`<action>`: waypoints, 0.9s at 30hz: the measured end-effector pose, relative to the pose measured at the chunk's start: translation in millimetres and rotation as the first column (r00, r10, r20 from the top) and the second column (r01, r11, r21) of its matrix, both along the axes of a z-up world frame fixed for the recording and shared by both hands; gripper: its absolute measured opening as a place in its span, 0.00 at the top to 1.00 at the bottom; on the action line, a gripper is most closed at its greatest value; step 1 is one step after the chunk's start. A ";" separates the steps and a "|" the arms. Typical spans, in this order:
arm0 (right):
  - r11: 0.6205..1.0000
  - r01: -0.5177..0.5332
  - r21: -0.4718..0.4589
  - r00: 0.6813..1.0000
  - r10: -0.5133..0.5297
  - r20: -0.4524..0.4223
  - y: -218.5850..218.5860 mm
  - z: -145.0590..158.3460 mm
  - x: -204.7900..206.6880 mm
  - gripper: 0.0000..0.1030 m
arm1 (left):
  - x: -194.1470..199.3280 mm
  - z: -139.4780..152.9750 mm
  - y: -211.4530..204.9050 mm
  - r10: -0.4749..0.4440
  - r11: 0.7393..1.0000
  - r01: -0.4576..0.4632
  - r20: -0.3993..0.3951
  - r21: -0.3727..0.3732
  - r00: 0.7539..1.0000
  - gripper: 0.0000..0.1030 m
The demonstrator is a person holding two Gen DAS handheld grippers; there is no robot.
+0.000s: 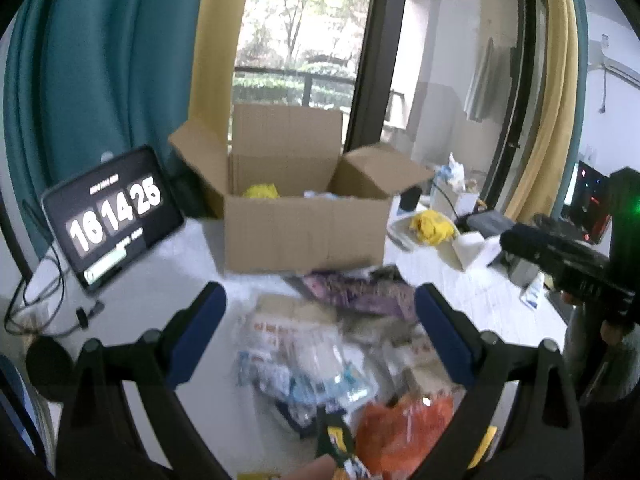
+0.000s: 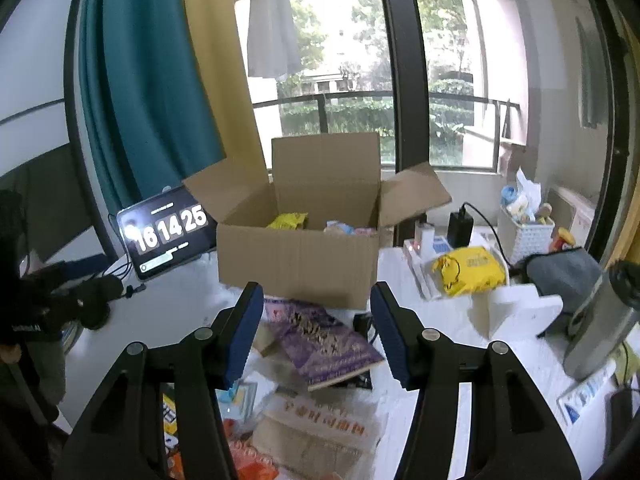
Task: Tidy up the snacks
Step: 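Withdraw both grippers from the box back toward the snack pile, then grasp the green-yellow snack bag with left gripper while right grasps white bread bag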
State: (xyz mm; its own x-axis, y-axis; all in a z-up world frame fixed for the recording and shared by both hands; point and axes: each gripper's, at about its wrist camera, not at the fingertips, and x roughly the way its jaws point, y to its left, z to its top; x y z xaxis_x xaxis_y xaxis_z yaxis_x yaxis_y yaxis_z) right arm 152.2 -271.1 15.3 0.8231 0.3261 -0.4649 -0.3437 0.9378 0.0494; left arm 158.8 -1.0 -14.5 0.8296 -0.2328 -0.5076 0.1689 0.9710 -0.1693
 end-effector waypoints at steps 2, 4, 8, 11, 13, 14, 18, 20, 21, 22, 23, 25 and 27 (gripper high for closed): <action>1.000 0.005 -0.002 1.000 -0.005 -0.010 -1.6 -4.9 -4.8 0.43 | -5.5 -8.8 -1.6 -0.002 1.000 0.002 -0.025 -0.001 1.000 0.06; 1.000 0.005 0.000 1.000 -0.005 -0.020 -3.7 -9.6 -8.9 0.43 | -10.1 -16.8 -2.5 -0.001 1.000 0.001 -0.047 -0.002 0.999 0.06; 1.000 0.017 0.009 0.999 -0.017 -0.038 -10.1 -17.4 -14.7 0.43 | -21.1 -32.6 -2.0 0.000 1.000 -0.002 -0.092 -0.021 0.996 0.06; 0.999 0.033 0.011 0.998 -0.032 -0.054 -14.8 -25.4 -20.4 0.43 | -27.2 -43.8 -2.8 -0.004 1.000 0.001 -0.127 -0.027 0.992 0.06; 0.999 0.039 0.018 0.997 -0.038 -0.071 -18.1 -32.3 -22.9 0.43 | -32.7 -51.9 -4.6 -0.010 1.000 0.006 -0.152 -0.029 0.988 0.06; 0.999 0.042 0.020 0.996 -0.040 -0.078 -18.9 -34.4 -22.8 0.43 | -33.6 -54.1 -5.2 -0.012 1.000 0.007 -0.160 -0.029 0.987 0.06; 0.998 0.058 0.031 0.991 -0.054 -0.124 -23.7 -52.1 -24.7 0.43 | -40.0 -69.9 -7.0 -0.013 1.000 0.008 -0.207 -0.027 0.978 0.06; 0.998 0.061 0.035 0.986 -0.055 -0.156 -25.6 -63.7 -25.1 0.43 | -42.7 -76.1 -7.5 -0.011 1.000 0.005 -0.225 -0.025 0.974 0.06; 0.997 0.063 0.034 0.984 -0.057 -0.169 -26.0 -68.5 -24.4 0.43 | -44.3 -79.3 -7.6 -0.009 1.000 0.003 -0.233 -0.028 0.972 0.06; 0.997 0.065 0.032 0.982 -0.058 -0.181 -26.4 -73.5 -24.4 0.43 | -45.8 -81.5 -7.4 0.000 1.000 -0.007 -0.236 -0.027 0.972 0.06; 0.997 0.066 0.033 0.979 -0.058 -0.193 -27.2 -78.1 -23.5 0.43 | -46.4 -83.3 -6.8 0.010 0.999 -0.018 -0.245 -0.028 0.970 0.06; 0.997 0.074 0.035 0.972 -0.064 -0.225 -28.7 -89.4 -20.8 0.43 | -46.6 -86.4 -2.9 0.033 0.998 -0.045 -0.262 -0.039 0.964 0.06; 0.996 0.077 0.036 0.965 -0.065 -0.254 -29.0 -100.1 -17.8 0.43 | -47.1 -87.3 1.6 0.027 0.997 -0.046 -0.282 -0.060 0.959 0.06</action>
State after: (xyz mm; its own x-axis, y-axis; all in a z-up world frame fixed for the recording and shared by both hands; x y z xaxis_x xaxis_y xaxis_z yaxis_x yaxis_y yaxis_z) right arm 134.4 -300.1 -84.8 0.7029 0.2967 -0.6465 -0.2473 0.9541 0.1690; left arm 111.7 0.6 -101.8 0.6644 -0.2454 -0.7059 0.0703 0.9609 -0.2678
